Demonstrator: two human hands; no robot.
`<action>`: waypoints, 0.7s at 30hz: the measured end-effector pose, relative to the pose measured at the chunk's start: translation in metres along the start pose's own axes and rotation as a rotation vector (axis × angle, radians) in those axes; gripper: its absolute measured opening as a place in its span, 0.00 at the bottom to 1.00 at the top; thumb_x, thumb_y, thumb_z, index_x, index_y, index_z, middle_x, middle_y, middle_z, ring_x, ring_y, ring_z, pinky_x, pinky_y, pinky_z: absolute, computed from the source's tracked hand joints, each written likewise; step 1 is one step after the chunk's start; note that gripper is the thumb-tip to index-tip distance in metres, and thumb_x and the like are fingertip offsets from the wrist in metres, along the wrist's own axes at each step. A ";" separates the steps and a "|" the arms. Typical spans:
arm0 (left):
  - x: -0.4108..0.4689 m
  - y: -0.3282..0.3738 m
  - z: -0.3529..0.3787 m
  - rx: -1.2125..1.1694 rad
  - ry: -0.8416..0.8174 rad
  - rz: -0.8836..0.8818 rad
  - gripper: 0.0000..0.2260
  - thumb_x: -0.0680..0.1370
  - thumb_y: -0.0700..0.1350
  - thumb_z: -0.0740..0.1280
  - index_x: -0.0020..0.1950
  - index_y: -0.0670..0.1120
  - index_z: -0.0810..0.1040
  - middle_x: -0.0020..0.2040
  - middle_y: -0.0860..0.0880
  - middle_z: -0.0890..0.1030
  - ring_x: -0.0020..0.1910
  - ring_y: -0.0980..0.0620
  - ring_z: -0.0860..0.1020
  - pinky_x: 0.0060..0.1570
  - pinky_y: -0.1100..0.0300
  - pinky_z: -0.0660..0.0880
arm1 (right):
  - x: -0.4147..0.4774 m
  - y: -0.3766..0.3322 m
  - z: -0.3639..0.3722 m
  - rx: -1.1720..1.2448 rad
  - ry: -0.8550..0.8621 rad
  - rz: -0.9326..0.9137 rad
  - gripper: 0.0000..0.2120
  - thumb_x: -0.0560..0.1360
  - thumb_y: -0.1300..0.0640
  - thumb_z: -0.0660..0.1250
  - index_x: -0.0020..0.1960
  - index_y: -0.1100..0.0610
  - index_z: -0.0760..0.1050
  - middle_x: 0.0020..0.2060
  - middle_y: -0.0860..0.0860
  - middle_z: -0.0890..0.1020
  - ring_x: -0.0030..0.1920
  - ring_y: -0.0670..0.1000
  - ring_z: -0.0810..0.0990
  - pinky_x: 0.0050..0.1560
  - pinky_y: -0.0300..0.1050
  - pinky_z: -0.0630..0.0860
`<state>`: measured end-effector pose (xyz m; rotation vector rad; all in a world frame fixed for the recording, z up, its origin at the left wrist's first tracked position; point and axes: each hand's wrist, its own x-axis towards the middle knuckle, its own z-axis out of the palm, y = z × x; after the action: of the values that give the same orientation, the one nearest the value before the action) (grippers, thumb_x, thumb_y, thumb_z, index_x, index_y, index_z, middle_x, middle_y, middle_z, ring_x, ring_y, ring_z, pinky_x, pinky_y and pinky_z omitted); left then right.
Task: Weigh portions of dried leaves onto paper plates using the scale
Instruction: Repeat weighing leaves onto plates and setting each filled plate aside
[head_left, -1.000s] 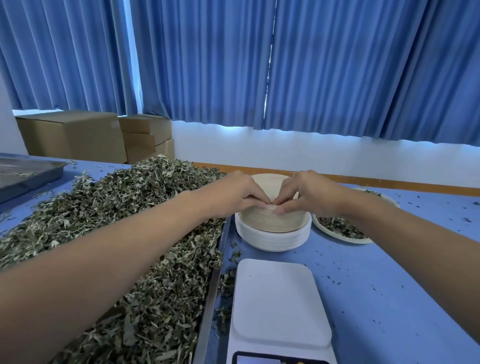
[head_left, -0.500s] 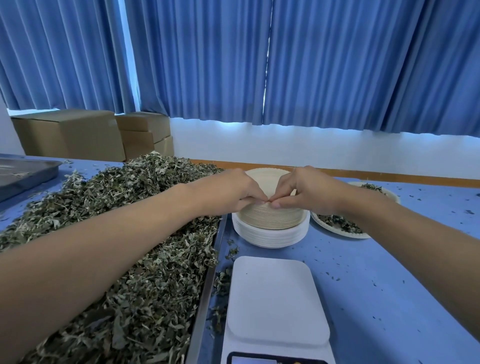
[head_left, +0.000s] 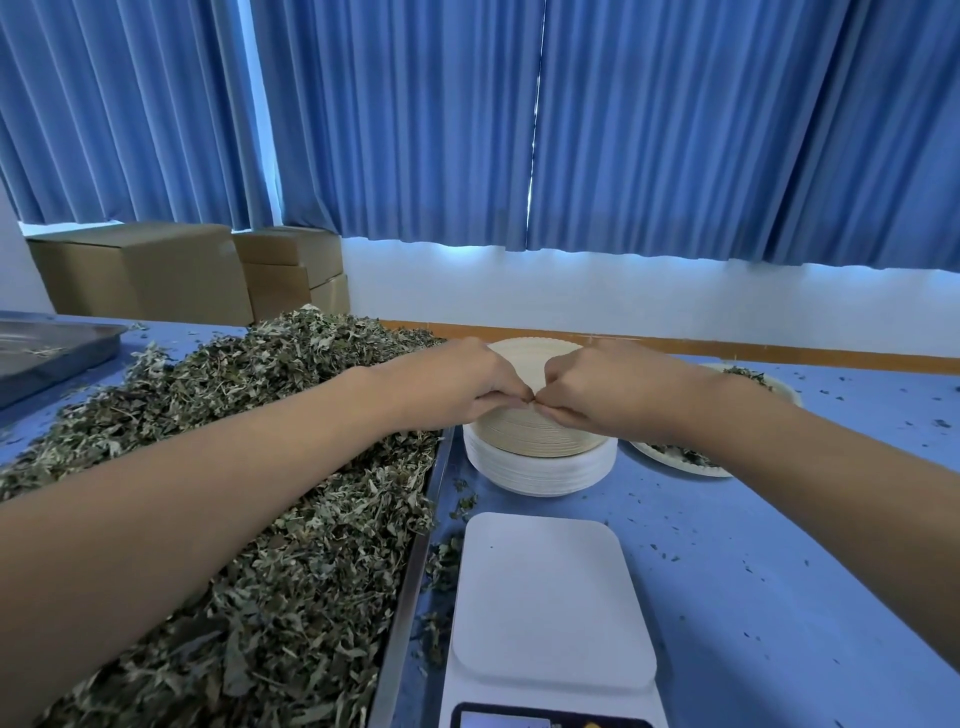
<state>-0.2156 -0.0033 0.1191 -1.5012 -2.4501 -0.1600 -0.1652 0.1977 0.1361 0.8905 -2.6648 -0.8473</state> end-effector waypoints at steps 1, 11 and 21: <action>0.000 0.000 0.000 0.003 -0.007 -0.008 0.12 0.84 0.48 0.63 0.55 0.47 0.85 0.49 0.52 0.86 0.45 0.50 0.82 0.48 0.50 0.76 | 0.000 0.000 0.001 -0.028 0.001 -0.002 0.23 0.87 0.46 0.45 0.60 0.52 0.78 0.43 0.47 0.70 0.39 0.54 0.70 0.53 0.50 0.76; 0.001 0.007 -0.008 0.163 -0.029 0.031 0.16 0.85 0.50 0.57 0.56 0.43 0.82 0.51 0.47 0.84 0.49 0.46 0.80 0.51 0.49 0.74 | -0.001 0.001 0.007 -0.104 0.090 -0.012 0.20 0.87 0.50 0.46 0.59 0.56 0.75 0.47 0.52 0.74 0.49 0.57 0.77 0.51 0.53 0.78; -0.002 0.007 -0.004 0.288 0.161 0.007 0.08 0.82 0.45 0.61 0.52 0.44 0.78 0.44 0.50 0.78 0.41 0.48 0.76 0.38 0.57 0.67 | -0.006 -0.004 0.015 0.057 0.431 0.080 0.08 0.68 0.68 0.75 0.40 0.62 0.76 0.35 0.57 0.76 0.34 0.60 0.77 0.25 0.48 0.71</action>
<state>-0.2078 -0.0024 0.1217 -1.3184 -2.2299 0.0691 -0.1641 0.2051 0.1215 0.8587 -2.3380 -0.4952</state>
